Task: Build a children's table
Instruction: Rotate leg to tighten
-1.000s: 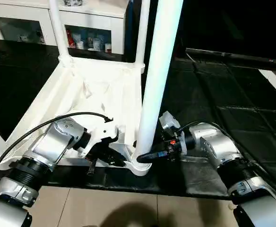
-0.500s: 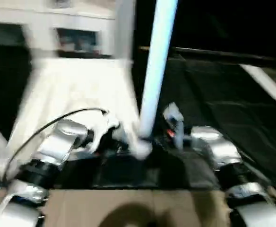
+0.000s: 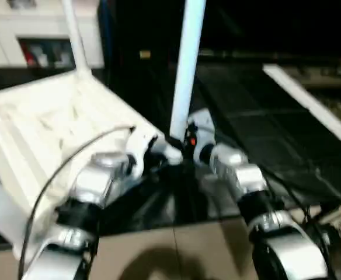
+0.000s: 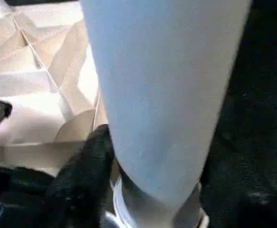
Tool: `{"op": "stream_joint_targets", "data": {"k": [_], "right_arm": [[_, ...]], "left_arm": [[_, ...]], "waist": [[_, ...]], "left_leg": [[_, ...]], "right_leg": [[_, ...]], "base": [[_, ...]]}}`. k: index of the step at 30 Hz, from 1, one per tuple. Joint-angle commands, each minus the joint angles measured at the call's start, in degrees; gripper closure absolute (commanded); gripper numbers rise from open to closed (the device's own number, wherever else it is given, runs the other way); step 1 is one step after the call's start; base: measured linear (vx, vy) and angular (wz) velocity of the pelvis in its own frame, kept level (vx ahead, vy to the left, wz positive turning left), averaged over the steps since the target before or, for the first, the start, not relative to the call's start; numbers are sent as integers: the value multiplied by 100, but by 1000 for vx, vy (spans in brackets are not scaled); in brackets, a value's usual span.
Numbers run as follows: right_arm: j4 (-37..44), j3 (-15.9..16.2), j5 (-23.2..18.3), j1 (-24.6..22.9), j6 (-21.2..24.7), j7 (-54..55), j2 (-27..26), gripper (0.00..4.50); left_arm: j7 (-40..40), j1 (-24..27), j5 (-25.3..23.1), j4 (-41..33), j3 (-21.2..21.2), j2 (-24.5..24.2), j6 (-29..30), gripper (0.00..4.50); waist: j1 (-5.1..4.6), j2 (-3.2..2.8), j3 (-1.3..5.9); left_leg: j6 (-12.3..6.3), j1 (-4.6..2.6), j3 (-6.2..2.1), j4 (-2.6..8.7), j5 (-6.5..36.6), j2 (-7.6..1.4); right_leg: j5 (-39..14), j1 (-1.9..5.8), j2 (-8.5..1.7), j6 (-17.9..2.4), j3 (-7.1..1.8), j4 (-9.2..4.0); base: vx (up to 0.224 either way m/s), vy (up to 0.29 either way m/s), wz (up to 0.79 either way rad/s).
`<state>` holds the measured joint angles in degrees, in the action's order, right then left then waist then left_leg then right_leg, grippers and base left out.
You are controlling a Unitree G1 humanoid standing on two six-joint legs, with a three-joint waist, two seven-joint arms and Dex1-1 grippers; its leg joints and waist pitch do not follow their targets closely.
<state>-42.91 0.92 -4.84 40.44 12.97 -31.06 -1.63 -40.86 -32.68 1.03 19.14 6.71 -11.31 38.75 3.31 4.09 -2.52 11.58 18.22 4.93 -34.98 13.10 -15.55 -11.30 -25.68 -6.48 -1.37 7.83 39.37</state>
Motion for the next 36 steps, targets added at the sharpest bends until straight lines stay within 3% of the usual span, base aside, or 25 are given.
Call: {"op": "stream_joint_targets", "data": {"k": [1, 3, 6, 11, 12, 16, 19, 25, 36], "right_arm": [[-118, 376, -100, -112, 132, -434, -371, 150], [-53, 366, -107, -164, 58, -553, -295, 137], [257, 420, -158, -390, -78, -1011, -25, 105], [691, 481, -339, -705, -115, -2002, 604, 70], [751, 498, -368, -744, -104, -2203, 722, 55], [904, 519, -454, -819, -100, -2837, 1061, 32], [1009, 654, -477, -814, -172, -3520, 1505, 4], [933, 895, -591, -624, -179, -4720, 1972, 4], [443, 1026, -659, -304, -417, -5224, 1751, 4]], "left_arm": [[57, -252, 144, -256, -3, 84, -195, 450], [-53, -199, 111, -307, 20, -31, -191, 450], [-560, -34, 103, -411, 284, -378, -318, 450], [-1432, 125, 95, -425, 634, -912, -698, 450], [-1576, 137, 97, -421, 685, -997, -758, 450], [-2063, 164, 145, -409, 851, -1270, -1003, 450], [-2714, 182, 211, -423, 1079, -1582, -1350, 450], [-3745, 173, 259, -452, 1465, -1950, -1758, 450], [-4330, 116, 173, -436, 1787, -2101, -2201, 450]], "waist": [[54, -51, 460], [25, -57, 444], [13, -81, 425], [57, -99, 389], [74, -111, 362], [132, -97, 348], [198, -94, 341], [269, -68, 360], [290, -46, 371]], "left_leg": [[-302, 303, 362, 291, -1193, 448], [-364, 290, 388, 321, -1101, 449], [-424, 231, 415, 376, -433, 397], [-415, 191, 438, 435, 245, 349], [-411, 161, 463, 443, 457, 338], [-345, 137, 501, 459, 822, 322], [-340, 135, 513, 469, 908, 321], [-361, 175, 513, 461, 744, 320], [-250, 188, 514, 469, 631, 308]], "right_leg": [[478, 615, 16, -881, -293, -420], [715, 622, 58, -1238, -315, -435], [218, 612, 36, -1368, -333, -523], [-393, 595, 22, -1299, -337, -611], [-577, 541, 17, -1282, -355, -639], [-1100, 493, 35, -1149, -415, -686], [-1160, 475, 48, -1114, -442, -690], [-1062, 493, 35, -1124, -448, -665], [-916, 492, 24, -1181, -454, -623]], "base": [[0, 0, 0], [0, 0, 0], [0, 0, 0], [0, 0, 0], [0, 0, 0], [0, 0, 0], [0, 0, 0], [0, 0, 0], [0, 0, 0]]}}
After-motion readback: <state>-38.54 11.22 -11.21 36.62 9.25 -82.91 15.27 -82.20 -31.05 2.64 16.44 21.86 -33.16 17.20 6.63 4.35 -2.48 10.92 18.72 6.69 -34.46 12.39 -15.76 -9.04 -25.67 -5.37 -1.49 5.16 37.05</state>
